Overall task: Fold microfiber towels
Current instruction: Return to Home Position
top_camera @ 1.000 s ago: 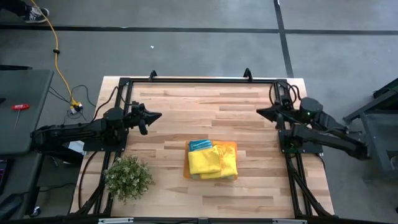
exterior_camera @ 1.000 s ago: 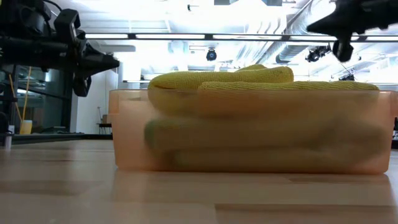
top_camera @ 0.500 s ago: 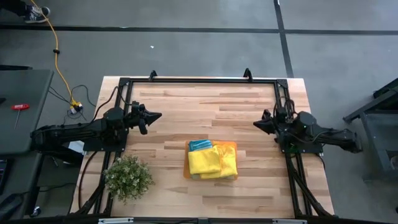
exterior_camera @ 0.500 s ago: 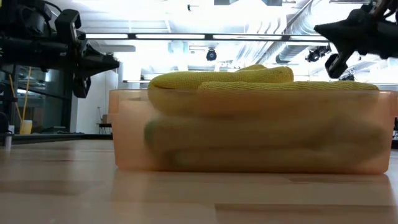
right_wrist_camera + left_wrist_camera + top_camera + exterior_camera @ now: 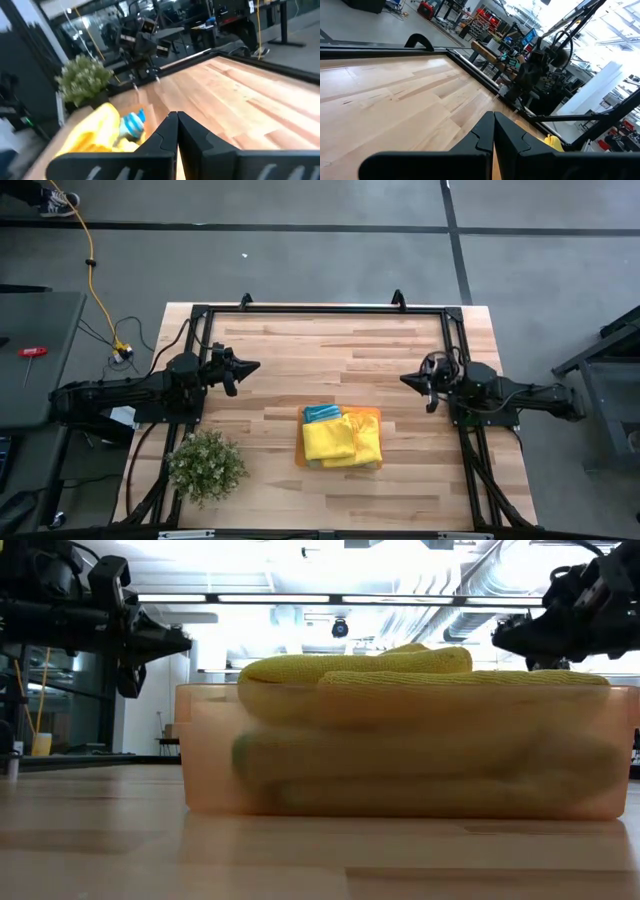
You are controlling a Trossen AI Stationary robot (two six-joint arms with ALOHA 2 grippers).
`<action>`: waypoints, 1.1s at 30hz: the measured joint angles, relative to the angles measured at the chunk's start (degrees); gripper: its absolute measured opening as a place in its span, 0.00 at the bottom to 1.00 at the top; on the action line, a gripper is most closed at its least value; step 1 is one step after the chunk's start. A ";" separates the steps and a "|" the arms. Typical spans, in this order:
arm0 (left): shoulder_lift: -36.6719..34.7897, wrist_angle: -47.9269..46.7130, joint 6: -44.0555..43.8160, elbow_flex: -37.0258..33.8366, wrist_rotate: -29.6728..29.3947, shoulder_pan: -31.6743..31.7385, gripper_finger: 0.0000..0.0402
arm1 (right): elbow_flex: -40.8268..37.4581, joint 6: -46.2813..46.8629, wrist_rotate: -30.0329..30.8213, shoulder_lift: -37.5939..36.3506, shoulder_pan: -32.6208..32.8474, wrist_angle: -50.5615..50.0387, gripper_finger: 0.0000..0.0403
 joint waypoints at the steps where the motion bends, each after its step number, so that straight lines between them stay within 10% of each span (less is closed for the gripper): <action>1: 0.00 0.02 0.00 0.00 0.00 0.00 0.00 | 0.00 -1.66 -0.01 0.31 0.00 -0.02 0.00; 19: -5.70 -3.70 0.89 -0.12 -4.25 -6.29 0.00 | 0.04 6.39 -0.03 0.81 0.00 -0.19 0.00; 25: -21.42 -15.05 23.67 0.01 -6.56 -12.44 0.00 | 0.04 7.54 -0.03 0.83 0.00 -0.19 0.00; 33: -21.29 -17.02 39.08 0.02 -7.99 -19.73 0.00 | 0.04 7.60 -0.25 0.85 0.00 -0.21 0.00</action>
